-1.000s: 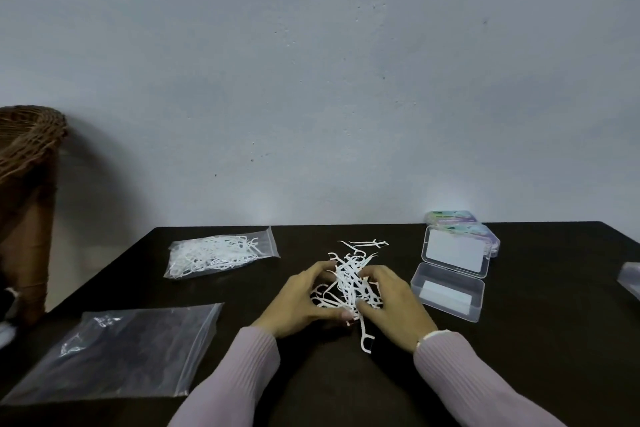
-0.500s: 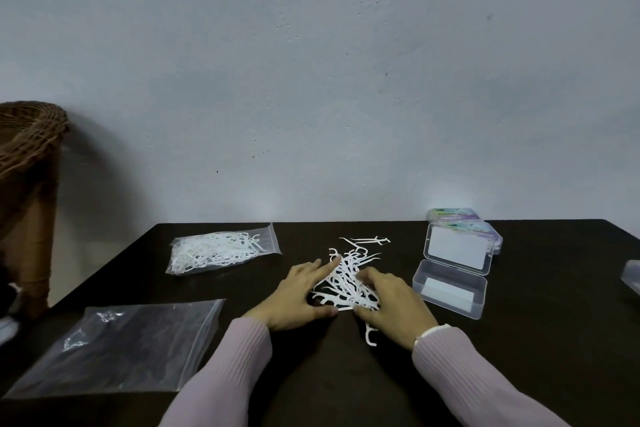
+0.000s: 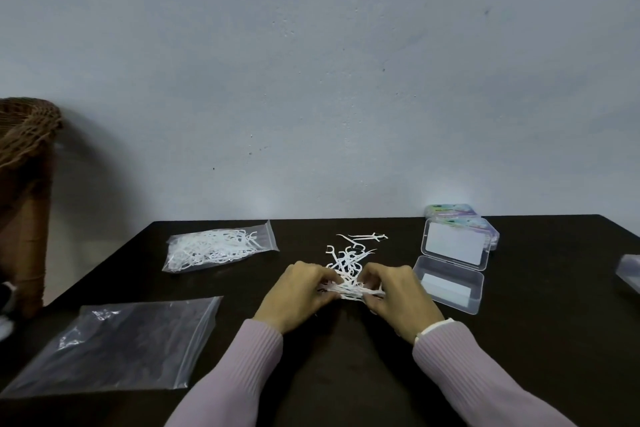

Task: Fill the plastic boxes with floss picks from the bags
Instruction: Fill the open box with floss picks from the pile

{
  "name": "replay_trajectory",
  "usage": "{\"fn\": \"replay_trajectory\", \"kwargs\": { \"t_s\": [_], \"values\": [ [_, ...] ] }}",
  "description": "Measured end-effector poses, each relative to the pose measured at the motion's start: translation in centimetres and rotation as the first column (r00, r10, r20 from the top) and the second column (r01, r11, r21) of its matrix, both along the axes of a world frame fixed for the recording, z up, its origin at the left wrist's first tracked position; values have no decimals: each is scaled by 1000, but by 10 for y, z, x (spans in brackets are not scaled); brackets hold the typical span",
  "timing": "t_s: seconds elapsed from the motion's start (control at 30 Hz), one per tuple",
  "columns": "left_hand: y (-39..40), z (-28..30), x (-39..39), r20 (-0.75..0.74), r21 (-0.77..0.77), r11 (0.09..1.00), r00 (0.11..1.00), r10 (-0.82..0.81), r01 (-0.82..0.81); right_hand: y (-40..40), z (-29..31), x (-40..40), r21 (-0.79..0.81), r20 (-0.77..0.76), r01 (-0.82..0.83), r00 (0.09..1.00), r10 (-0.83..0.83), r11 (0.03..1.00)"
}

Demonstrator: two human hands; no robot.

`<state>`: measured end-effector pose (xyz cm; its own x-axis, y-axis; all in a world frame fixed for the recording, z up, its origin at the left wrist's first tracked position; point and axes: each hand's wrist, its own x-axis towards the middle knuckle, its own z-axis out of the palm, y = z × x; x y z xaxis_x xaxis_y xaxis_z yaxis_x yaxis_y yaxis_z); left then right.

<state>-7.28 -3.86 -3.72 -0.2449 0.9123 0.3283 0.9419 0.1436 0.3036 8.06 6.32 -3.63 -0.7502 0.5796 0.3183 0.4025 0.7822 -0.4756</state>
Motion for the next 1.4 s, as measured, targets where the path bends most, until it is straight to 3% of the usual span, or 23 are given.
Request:
{"fn": "replay_trajectory", "kwargs": {
  "t_s": [0.2, 0.53, 0.87, 1.13, 1.27, 1.4],
  "values": [
    [-1, 1, 4, -72, 87, 996, 997, -23, 29, 3, 3, 3, 18, 0, -8, 1000, 8, 1000],
    [-9, 6, -2, 302, 246, 966, 953, 4, -82, 17, 17, 19, -109, -134, 15, 991, -29, 994],
    [-2, 9, 8, 637, 378, 897, 767, -73, -229, 34, 33, 41, -356, -254, 20, 960, -118, 934],
    [18, 7, 28, 710, 375, 905, 690, -139, -203, 54, 42, 63, -475, -340, -5, 923, -179, 880],
    [36, 7, 42, 700, 369, 911, 700, -142, -184, 65, 49, 79, -406, -239, 78, 953, -188, 911],
    [53, 7, 62, 588, 353, 931, 796, -145, -92, 76, 51, 91, -190, -31, 185, 980, -194, 964]
  ]
}}
